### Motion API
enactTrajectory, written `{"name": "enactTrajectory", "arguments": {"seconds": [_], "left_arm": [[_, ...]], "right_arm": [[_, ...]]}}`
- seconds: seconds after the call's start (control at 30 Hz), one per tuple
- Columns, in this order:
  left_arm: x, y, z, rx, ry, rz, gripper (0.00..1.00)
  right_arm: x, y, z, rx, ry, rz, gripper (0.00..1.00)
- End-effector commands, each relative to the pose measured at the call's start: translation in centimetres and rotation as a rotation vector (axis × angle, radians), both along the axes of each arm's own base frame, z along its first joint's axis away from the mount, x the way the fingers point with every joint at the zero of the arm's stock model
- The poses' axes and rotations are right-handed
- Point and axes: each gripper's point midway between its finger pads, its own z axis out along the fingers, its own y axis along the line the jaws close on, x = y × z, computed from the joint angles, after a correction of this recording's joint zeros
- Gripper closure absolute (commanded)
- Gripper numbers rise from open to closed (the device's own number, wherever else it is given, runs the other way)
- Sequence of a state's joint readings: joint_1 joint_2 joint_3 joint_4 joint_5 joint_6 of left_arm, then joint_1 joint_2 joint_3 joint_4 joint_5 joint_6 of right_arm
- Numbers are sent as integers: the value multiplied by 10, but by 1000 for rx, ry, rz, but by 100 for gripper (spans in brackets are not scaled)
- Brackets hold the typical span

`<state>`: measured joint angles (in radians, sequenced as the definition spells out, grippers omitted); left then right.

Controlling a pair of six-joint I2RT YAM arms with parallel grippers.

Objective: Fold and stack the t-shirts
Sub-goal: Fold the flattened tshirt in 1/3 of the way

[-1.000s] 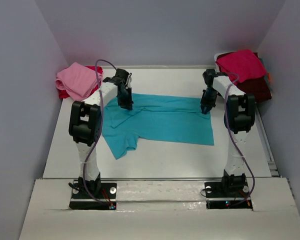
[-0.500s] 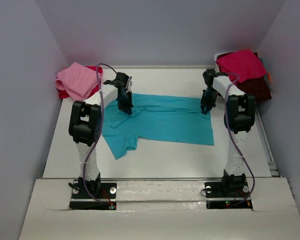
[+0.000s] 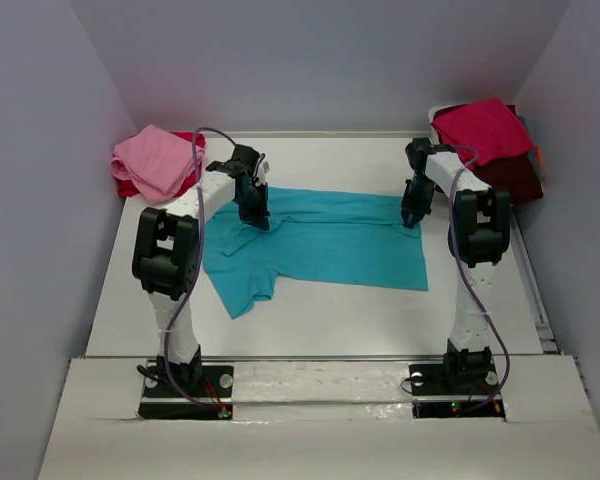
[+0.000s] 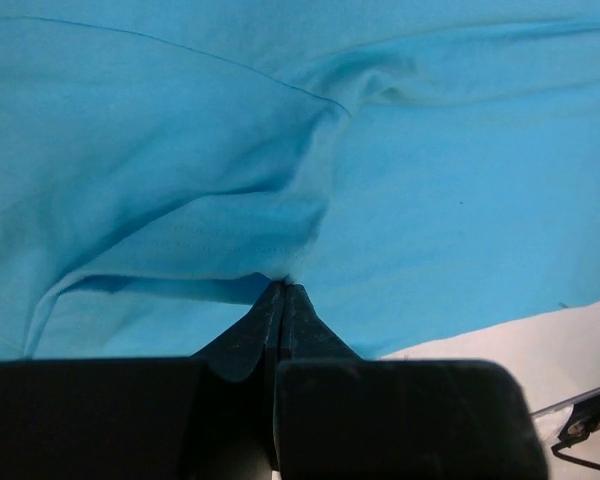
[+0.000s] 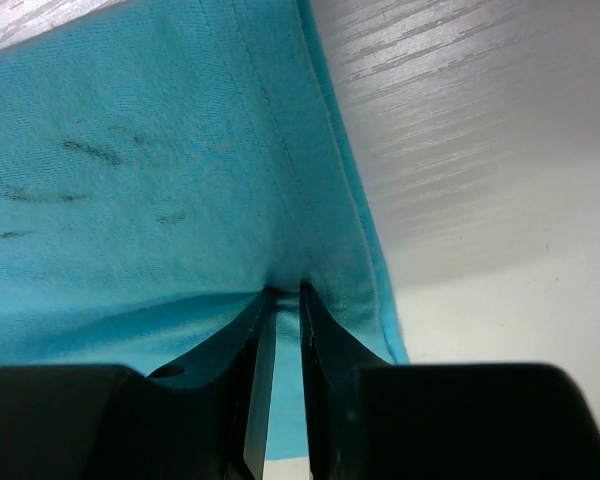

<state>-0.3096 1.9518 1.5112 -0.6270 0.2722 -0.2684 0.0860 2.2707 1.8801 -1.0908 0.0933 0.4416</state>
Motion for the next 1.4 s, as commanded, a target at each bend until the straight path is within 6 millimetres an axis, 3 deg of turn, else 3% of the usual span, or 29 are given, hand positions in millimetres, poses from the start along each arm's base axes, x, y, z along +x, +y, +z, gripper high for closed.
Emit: {"name": "enactTrajectory", "arguments": {"seconds": [0.0,0.23,0.57,0.6,0.7,0.77,0.83,1.0,1.13,1.17,1.2,1.37], "left_arm": [[-21,-23,21,-48,-12,-92,94],[-37,-42,19,-56,21,-149,94],[-52,-39,15,-41,55,-142,94],[-52,-38,14,-36,60,-136,91],[-51,-36,12,-25,57,-113,56],[-46,-36,17,-28,32,-104,50],[-37,-35,23,-13,-5,-86,42],[-5,-28,36,36,-84,-18,40],[38,-17,50,18,-136,59,40],[46,-14,44,20,-126,77,40],[59,-7,52,9,-145,103,40],[87,20,34,23,-111,175,41]], "right_arm": [[-4,-3,3,-6,1,-12,79],[-3,-2,2,-6,-1,-12,79],[-3,-1,-1,4,6,-11,79],[-3,0,0,8,4,-9,79],[-2,0,2,6,-2,-6,79],[-3,0,4,7,-6,-6,79],[-3,-1,8,7,-13,-3,78],[-2,1,14,20,-28,5,78],[5,4,20,32,-56,12,78],[7,4,22,32,-63,14,78],[6,5,21,39,-54,15,78],[15,7,25,49,-74,21,78]]}}
